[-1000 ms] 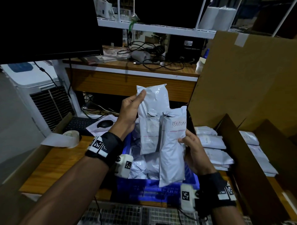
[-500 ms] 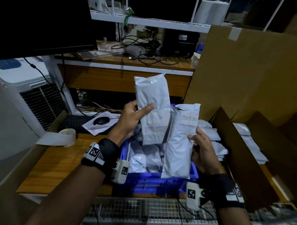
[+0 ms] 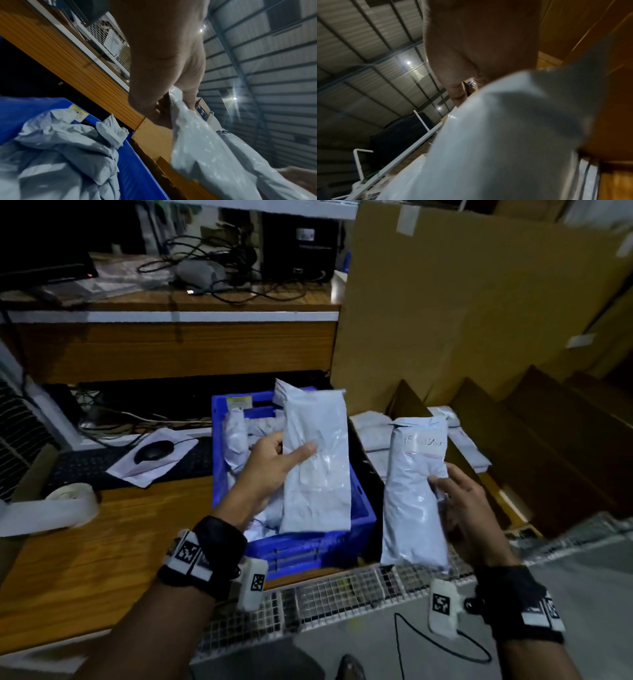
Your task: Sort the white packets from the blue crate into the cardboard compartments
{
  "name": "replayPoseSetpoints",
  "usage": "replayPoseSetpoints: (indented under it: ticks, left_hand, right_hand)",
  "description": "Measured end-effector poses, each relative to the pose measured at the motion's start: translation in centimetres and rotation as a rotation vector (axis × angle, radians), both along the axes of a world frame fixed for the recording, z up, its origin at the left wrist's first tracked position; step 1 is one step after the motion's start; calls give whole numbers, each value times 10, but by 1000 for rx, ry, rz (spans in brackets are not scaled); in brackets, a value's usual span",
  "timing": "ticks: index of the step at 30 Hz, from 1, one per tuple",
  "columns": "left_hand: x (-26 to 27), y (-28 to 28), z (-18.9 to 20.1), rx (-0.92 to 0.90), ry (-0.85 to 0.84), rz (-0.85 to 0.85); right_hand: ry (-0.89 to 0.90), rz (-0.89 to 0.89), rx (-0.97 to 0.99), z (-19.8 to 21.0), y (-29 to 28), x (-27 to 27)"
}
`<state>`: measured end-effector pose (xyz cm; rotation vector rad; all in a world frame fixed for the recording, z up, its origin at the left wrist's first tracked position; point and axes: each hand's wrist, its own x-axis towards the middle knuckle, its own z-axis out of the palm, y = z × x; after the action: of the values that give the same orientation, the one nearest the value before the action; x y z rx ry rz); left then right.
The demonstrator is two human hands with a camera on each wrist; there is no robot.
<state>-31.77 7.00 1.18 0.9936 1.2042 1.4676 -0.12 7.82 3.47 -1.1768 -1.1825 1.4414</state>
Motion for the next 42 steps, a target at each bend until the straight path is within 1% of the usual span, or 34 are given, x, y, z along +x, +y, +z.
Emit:
replayPoseSetpoints:
  ticks: [4, 6, 8, 12, 17, 22, 29, 32, 35, 42]
  left_hand:
    - [42, 8, -15, -83, 104, -76]
    - [60, 19, -17, -99, 122, -76]
    - [77, 34, -18, -127, 144, -46]
    - [108, 71, -26, -187, 169, 48]
    - [131, 106, -39, -282, 226, 151]
    - [134, 126, -43, -330, 210, 230]
    - [116, 159, -48, -368, 210, 286]
    - [102, 180, -59, -389, 252, 313]
    - [91, 196, -67, -392, 259, 338]
    - [63, 220, -101, -462, 260, 343]
  right_hand:
    - [-114, -140, 7, -9, 18, 49]
    - [-175, -162, 12, -14, 33, 69]
    - [-196, -170, 11, -20, 51, 88]
    - [-260, -128, 26, -23, 91, 122]
    - [-411, 13, 85, -26, 143, 146]
    - [-572, 130, 68, -29, 199, 125]
    - [-847, 373, 108, -41, 273, 53]
    - [-939, 450, 120, -59, 300, 28]
    - [-1002, 524, 103, -77, 319, 10]
    - [-1183, 744, 67, -113, 346, -12]
